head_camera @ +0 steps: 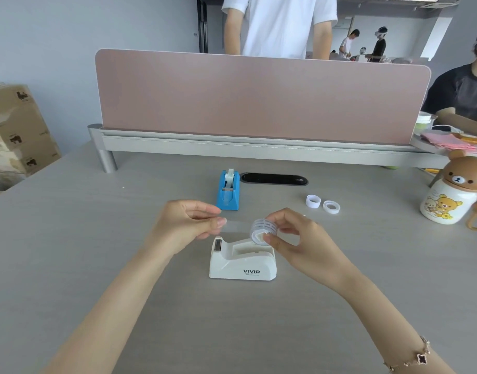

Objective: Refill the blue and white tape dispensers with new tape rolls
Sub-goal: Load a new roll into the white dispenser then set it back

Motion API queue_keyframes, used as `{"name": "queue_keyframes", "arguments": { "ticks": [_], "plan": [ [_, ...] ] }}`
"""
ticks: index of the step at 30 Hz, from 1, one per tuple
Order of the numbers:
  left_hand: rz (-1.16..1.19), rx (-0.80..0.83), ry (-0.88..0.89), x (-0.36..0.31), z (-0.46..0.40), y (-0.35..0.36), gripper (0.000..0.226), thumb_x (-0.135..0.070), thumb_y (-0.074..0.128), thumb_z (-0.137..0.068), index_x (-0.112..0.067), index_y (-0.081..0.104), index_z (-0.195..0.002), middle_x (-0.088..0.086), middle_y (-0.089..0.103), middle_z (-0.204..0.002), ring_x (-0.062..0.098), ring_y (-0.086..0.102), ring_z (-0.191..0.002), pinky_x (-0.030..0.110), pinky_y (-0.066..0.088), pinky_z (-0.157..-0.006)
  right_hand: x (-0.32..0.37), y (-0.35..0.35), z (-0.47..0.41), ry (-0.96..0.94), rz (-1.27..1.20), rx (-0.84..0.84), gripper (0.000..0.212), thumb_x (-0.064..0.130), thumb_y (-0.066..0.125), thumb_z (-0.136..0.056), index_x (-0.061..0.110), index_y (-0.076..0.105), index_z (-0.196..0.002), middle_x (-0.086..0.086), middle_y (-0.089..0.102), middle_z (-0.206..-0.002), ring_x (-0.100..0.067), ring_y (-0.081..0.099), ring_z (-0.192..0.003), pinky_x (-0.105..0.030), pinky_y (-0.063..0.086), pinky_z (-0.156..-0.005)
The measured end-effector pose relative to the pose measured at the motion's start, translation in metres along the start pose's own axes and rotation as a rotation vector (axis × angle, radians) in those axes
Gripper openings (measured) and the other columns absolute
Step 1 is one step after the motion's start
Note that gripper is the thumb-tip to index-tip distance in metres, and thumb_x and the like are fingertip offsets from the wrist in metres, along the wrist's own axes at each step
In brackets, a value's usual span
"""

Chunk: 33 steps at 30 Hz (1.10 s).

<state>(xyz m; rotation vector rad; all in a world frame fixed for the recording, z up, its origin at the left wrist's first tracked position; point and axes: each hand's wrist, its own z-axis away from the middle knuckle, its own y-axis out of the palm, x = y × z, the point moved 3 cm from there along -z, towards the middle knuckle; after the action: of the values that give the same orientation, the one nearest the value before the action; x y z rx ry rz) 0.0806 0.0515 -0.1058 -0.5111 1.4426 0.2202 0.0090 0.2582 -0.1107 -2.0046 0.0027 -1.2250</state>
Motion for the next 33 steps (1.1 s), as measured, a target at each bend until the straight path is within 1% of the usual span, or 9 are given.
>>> {"name": "queue_keyframes", "arguments": {
  "ticks": [3, 7, 10, 13, 18, 21, 24, 26, 33],
  "plan": [
    [-0.006, 0.028, -0.004, 0.0, -0.001, -0.002, 0.02, -0.01, 0.081, -0.072, -0.013, 0.072, -0.09, -0.004, 0.076, -0.066, 0.006, 0.073, -0.063, 0.01, 0.054, -0.055, -0.001, -0.002, 0.0, -0.038, 0.041, 0.016, 0.013, 0.021, 0.063, -0.088, 0.024, 0.061, -0.101, 0.019, 0.065, -0.104, 0.012, 0.05, -0.103, 0.001, 0.035, -0.088],
    [-0.012, 0.03, -0.027, 0.004, -0.004, -0.007, 0.022, -0.011, 0.081, -0.071, -0.012, 0.073, -0.092, 0.0, 0.077, -0.071, 0.006, 0.074, -0.066, 0.011, 0.056, -0.06, -0.005, -0.005, -0.002, -0.051, 0.057, 0.034, 0.014, 0.019, 0.063, -0.088, 0.022, 0.062, -0.102, 0.015, 0.065, -0.106, 0.012, 0.048, -0.104, 0.003, 0.032, -0.086],
    [-0.007, 0.093, -0.09, 0.006, -0.005, -0.011, 0.022, -0.011, 0.081, -0.073, -0.01, 0.073, -0.093, 0.005, 0.078, -0.079, 0.009, 0.075, -0.072, 0.013, 0.057, -0.062, -0.007, -0.002, -0.002, -0.054, 0.051, 0.045, 0.014, 0.02, 0.064, -0.088, 0.023, 0.061, -0.101, 0.014, 0.065, -0.105, 0.006, 0.052, -0.102, 0.0, 0.036, -0.089],
    [0.013, 0.155, -0.162, 0.008, -0.005, -0.016, 0.022, -0.009, 0.079, -0.073, -0.01, 0.073, -0.094, 0.006, 0.079, -0.084, 0.01, 0.075, -0.072, 0.015, 0.058, -0.061, -0.009, 0.003, -0.002, -0.081, 0.088, 0.052, 0.014, 0.017, 0.062, -0.089, 0.02, 0.06, -0.103, 0.009, 0.063, -0.106, -0.001, 0.057, -0.101, -0.005, 0.039, -0.091],
    [0.018, 0.191, -0.216, 0.013, -0.007, -0.026, 0.02, -0.005, 0.077, -0.075, -0.006, 0.072, -0.095, 0.005, 0.078, -0.078, 0.009, 0.075, -0.07, 0.016, 0.059, -0.061, -0.008, 0.005, -0.002, -0.097, 0.099, 0.071, 0.014, 0.017, 0.062, -0.089, 0.018, 0.061, -0.103, 0.009, 0.061, -0.104, -0.005, 0.061, -0.099, -0.01, 0.044, -0.089],
    [0.003, 0.21, -0.225, 0.015, -0.009, -0.028, 0.017, -0.005, 0.076, -0.077, -0.006, 0.072, -0.094, 0.003, 0.078, -0.074, 0.007, 0.074, -0.069, 0.015, 0.059, -0.064, -0.007, 0.008, -0.002, -0.103, 0.106, 0.087, 0.014, 0.017, 0.062, -0.089, 0.019, 0.062, -0.103, 0.011, 0.059, -0.099, -0.005, 0.06, -0.096, -0.007, 0.043, -0.084],
    [-0.016, 0.232, -0.244, 0.019, -0.01, -0.03, 0.016, -0.004, 0.074, -0.079, -0.005, 0.071, -0.095, 0.002, 0.077, -0.072, 0.007, 0.073, -0.067, 0.015, 0.058, -0.063, -0.009, 0.011, -0.002, -0.117, 0.151, 0.097, 0.015, 0.016, 0.06, -0.09, 0.019, 0.062, -0.105, 0.007, 0.058, -0.1, -0.003, 0.057, -0.094, -0.005, 0.04, -0.082],
    [-0.027, 0.239, -0.253, 0.022, -0.011, -0.031, 0.017, -0.004, 0.074, -0.079, -0.004, 0.071, -0.095, 0.003, 0.076, -0.072, 0.007, 0.073, -0.066, 0.015, 0.059, -0.064, -0.011, 0.013, -0.001, -0.118, 0.18, 0.104, 0.016, 0.019, 0.059, -0.091, 0.021, 0.062, -0.107, 0.006, 0.057, -0.101, -0.003, 0.055, -0.093, -0.007, 0.04, -0.082],
    [0.01, 0.253, -0.264, 0.029, -0.017, -0.036, 0.018, -0.006, 0.074, -0.075, -0.006, 0.07, -0.093, 0.003, 0.076, -0.074, 0.006, 0.073, -0.066, 0.015, 0.057, -0.06, -0.015, 0.022, -0.003, -0.171, 0.205, 0.078, 0.021, 0.018, 0.058, -0.091, 0.023, 0.061, -0.111, 0.006, 0.057, -0.101, -0.01, 0.052, -0.096, -0.023, 0.045, -0.087]
  ]
}}
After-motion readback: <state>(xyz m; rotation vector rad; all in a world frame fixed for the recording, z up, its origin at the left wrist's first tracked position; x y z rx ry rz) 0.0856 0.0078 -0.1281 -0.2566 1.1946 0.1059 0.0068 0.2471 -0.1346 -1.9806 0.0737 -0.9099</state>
